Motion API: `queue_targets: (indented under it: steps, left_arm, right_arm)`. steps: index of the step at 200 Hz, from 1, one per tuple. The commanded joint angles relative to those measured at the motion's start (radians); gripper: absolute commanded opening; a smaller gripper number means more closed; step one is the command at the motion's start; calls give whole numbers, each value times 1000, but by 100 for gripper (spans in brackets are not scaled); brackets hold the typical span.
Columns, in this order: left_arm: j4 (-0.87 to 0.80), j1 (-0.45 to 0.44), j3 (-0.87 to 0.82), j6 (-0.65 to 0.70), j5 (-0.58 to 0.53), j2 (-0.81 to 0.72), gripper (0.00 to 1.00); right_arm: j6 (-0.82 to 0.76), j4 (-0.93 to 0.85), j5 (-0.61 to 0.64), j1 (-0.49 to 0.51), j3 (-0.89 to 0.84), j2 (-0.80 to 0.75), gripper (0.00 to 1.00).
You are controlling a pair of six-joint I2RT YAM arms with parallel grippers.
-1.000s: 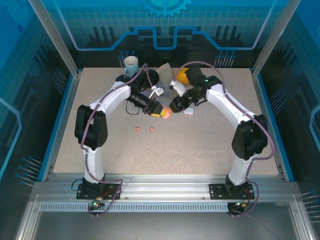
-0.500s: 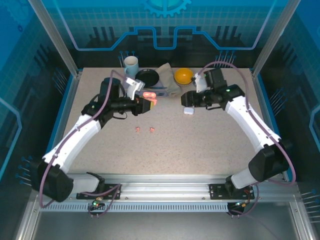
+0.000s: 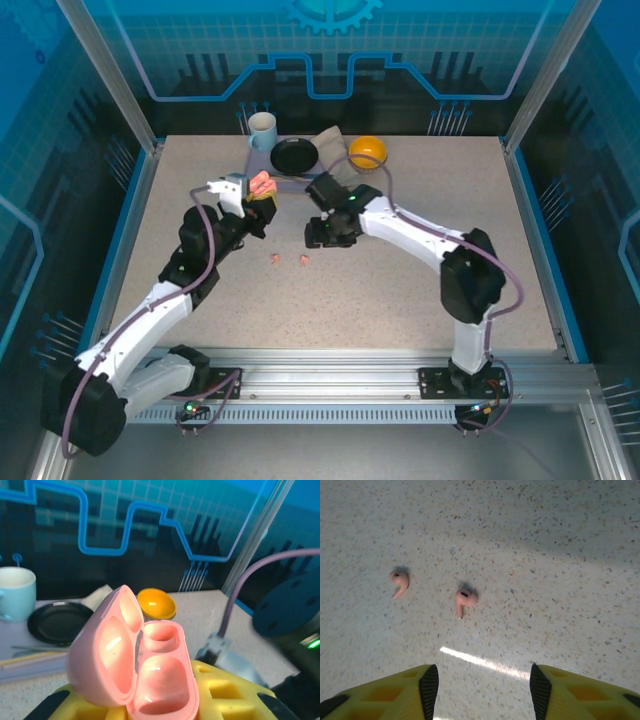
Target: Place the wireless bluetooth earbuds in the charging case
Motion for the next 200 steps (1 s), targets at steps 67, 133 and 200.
queue_targets:
  steps: [67,133,200]
  left_arm:
    - [265,2,-245,-41,-161,-174,0]
    - [228,69,-271,63,47,-227,0]
    - [224,95,-230,57,57,-170,0]
  right_arm:
    - [361,-121,177,94,172,225,55]
    - [150,-62,65,124,364,352,54]
    - [214,-241,192,117,443,397,54]
